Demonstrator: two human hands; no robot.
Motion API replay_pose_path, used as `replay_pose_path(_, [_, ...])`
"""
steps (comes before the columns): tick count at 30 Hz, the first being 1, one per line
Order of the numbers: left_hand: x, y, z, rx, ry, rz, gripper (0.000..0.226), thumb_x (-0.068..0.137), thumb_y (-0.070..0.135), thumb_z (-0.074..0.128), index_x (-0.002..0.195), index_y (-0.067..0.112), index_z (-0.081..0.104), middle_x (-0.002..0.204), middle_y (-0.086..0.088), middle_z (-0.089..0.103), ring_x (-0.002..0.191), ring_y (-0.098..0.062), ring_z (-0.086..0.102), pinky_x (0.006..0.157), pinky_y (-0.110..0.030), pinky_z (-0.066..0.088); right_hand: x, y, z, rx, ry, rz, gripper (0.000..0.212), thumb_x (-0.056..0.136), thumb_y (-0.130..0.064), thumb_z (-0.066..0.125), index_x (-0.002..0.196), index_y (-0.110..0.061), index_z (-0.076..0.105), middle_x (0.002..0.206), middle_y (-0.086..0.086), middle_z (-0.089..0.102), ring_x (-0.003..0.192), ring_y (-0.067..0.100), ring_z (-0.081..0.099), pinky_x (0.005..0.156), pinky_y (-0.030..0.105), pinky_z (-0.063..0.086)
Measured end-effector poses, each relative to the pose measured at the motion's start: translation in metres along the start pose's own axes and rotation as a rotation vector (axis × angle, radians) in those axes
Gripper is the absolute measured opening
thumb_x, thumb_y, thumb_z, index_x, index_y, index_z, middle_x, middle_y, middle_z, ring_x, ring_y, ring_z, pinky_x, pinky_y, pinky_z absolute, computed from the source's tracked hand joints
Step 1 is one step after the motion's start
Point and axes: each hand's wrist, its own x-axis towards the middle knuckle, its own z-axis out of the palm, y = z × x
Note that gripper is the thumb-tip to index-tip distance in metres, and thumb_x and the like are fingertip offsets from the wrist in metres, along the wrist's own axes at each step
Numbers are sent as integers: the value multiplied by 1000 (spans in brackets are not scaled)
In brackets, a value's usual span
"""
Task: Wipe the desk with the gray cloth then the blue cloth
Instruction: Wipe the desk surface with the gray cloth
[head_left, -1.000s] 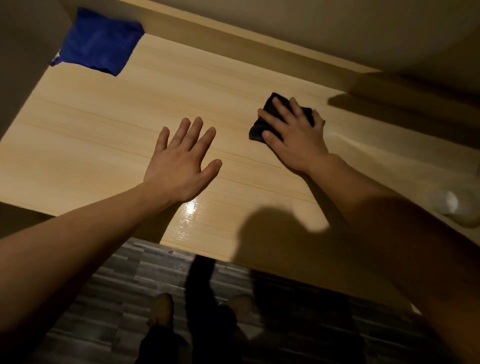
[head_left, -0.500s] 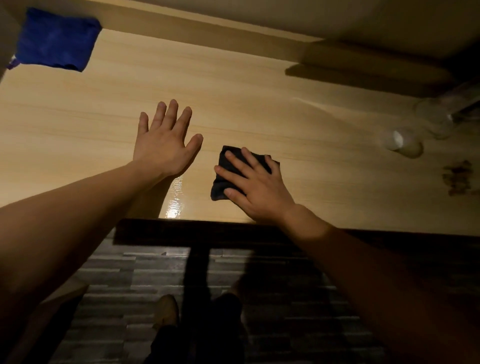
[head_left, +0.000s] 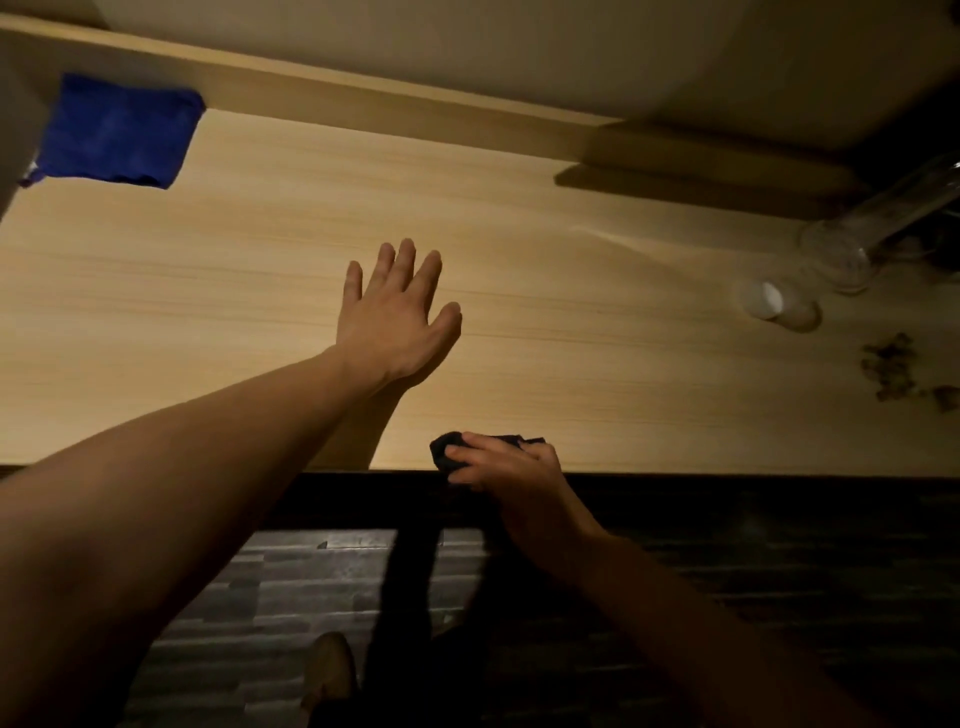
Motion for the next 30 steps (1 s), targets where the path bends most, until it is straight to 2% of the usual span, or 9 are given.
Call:
replay_pose_path(3, [-1,1,11,44,22,-25,83,101,73,13,171,30,4,180,-6,-4,165,-26,-11,129,-58,-7,-2,9,1,-169,-12,-95,29,93,-14,68,118,-27,74,154,-11,53,150,11,36,100,43,30])
replay_pose_path(11, [-1,2,12,48,50,-40,80,102,72,15,171,31,5,180,-4,-3,165,-23,-12,130,-57,-7,11,21,-6,-223,156,-338,14,87,-10,85,98,-18,81,131,-3,72,125,19,67,95,33,41])
replay_pose_path(15, [-2,4,10,51,30,-46,79,103,72,13,171,33,1,179,-3,-8,164,-21,-15,130,-56,-9,34,15,-42,100,128,-186,14,94,-16,69,101,-6,77,118,0,76,114,-1,65,102,17,43])
replay_pose_path(19, [-2,3,10,66,32,-45,78,104,71,13,171,33,-1,179,-1,-9,163,-21,-17,131,-56,-6,84,29,-118,506,119,11,26,96,3,64,110,-17,73,119,-25,70,108,-9,66,94,33,58])
replay_pose_path(21, [-1,4,10,83,32,-51,78,104,71,13,171,33,-1,179,-1,-9,164,-21,-16,131,-56,-4,122,48,-160,405,192,80,40,97,-1,66,110,-38,71,120,-25,69,109,-8,65,88,22,58])
replay_pose_path(23, [-1,4,12,87,36,-60,78,104,71,17,171,34,1,179,0,-8,164,-20,-16,131,-56,-4,164,77,-191,241,262,86,38,98,-7,68,111,-43,68,120,-18,68,107,-8,62,83,14,54])
replay_pose_path(25, [0,4,13,85,36,-71,78,104,71,20,171,34,3,179,0,-8,164,-19,-16,131,-54,-5,208,114,-210,-20,249,69,31,100,-20,67,124,-40,65,127,-9,65,109,-3,58,98,29,52])
replay_pose_path(27, [0,4,13,91,37,-71,78,104,71,21,171,34,4,179,0,-7,164,-18,-16,131,-53,-6,244,154,-213,-349,85,141,40,104,-42,57,143,-44,51,149,-1,53,130,19,49,110,50,35])
replay_pose_path(30, [-1,4,14,102,46,-71,78,105,71,21,171,34,5,179,1,-6,164,-18,-15,131,-54,-4,264,197,-197,-600,-128,264,65,98,-75,32,158,-53,18,174,-9,7,154,38,14,115,69,16])
